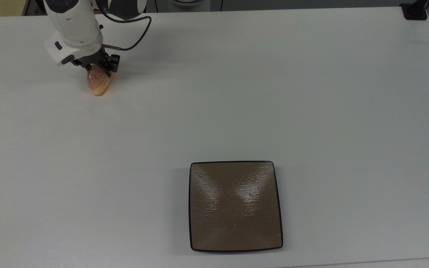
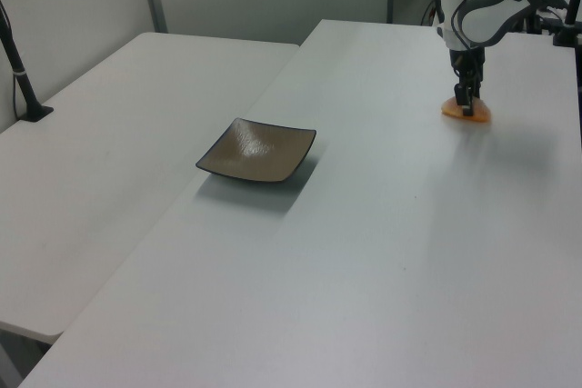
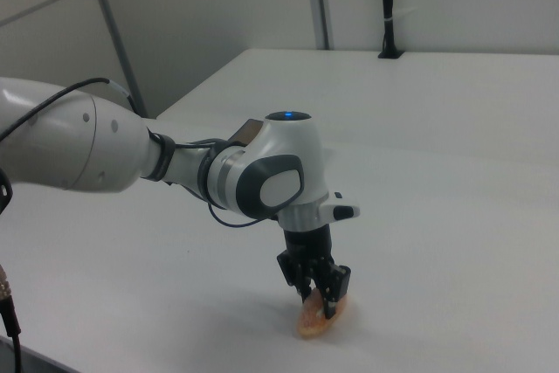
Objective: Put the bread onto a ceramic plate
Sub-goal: 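Lower the gripper onto the bread roll and close on it, then lift the held bread roll and carry it over the brown plate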
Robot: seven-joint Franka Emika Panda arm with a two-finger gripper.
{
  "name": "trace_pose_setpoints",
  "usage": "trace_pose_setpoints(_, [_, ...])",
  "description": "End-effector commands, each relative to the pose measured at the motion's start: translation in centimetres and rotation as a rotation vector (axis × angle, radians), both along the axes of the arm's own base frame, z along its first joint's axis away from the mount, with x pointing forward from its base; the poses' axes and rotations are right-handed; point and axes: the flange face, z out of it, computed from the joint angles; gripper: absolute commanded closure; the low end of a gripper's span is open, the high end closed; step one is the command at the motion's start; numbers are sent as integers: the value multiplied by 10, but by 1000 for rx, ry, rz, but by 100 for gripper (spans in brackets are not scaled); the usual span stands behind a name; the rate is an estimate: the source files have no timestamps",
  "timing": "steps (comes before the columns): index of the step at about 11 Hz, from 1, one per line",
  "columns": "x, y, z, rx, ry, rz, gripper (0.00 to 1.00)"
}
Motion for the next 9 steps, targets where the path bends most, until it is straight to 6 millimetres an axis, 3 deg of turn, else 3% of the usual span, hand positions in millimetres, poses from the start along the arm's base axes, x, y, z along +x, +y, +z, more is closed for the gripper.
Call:
trace_pose_setpoints(1, [5,1,4,-16,-22,18,66])
trace_pose_setpoints(4, [19,0,30,-19,-81,7,66])
trace_pose_setpoints(6, [43,5,67,-28,-170,-18,66])
trace_pose_setpoints(7, [55,14,86,-14,-220,-27,66])
trace_pose_setpoints(9, [86,51,127,57,-345,-20,66])
